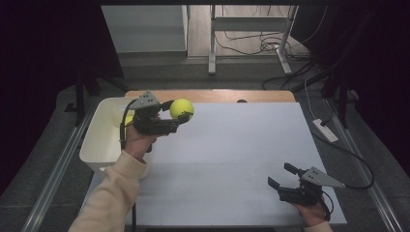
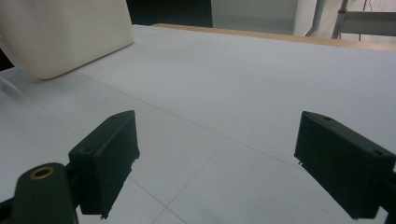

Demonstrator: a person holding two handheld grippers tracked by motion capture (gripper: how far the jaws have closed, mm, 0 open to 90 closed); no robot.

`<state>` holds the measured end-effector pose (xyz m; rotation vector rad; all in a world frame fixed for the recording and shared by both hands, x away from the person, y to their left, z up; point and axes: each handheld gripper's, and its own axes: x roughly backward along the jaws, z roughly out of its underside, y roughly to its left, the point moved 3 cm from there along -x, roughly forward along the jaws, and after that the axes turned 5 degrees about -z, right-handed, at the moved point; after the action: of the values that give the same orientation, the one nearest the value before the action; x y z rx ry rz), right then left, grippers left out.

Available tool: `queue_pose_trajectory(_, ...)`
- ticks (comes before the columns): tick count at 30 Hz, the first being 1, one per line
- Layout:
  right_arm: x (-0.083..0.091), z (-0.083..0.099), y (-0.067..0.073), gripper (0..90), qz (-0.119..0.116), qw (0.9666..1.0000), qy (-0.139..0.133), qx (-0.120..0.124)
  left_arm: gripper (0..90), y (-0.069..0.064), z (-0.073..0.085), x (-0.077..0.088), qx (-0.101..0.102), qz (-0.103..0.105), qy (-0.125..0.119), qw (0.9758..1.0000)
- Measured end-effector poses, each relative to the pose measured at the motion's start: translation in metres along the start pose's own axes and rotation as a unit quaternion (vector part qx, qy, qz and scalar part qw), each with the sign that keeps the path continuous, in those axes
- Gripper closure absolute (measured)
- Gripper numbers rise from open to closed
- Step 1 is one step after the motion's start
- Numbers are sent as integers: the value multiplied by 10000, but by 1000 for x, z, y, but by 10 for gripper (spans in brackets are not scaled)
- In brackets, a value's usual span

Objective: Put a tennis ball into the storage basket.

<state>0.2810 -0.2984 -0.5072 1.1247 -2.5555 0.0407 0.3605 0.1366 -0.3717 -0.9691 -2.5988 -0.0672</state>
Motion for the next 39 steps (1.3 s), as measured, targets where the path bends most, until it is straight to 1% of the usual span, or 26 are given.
queue_pose_trajectory(8, 0, 0, 0, 130, 5, 10000, -2, 2, 280, 8, 2, 8, 34, -129, -9, 9999)
queue_pose_trajectory(9, 0, 0, 0, 130, -2, 10000, -2, -8, 280, 11, 3, 10, 54, -177, -6, 9998)
queue_pose_trajectory(13, 1, 0, -1, 130, 5, 10000, -6, -3, 280, 15, 5, 14, 82, -236, -10, 9997)
queue_pose_trajectory(18, 0, 0, 0, 130, 10, 10000, 11, 8, 280, 23, 8, 20, 124, -359, 5, 9993)
queue_pose_trajectory(28, 0, 0, 0, 130, 4, 10000, 5, 3, 280, 30, 10, 27, 188, -519, 1, 9985)
queue_pose_trajectory(39, 0, 0, 0, 130, 5, 10000, 7, 1, 280, 36, 13, 34, 194, -639, 29, 9978)
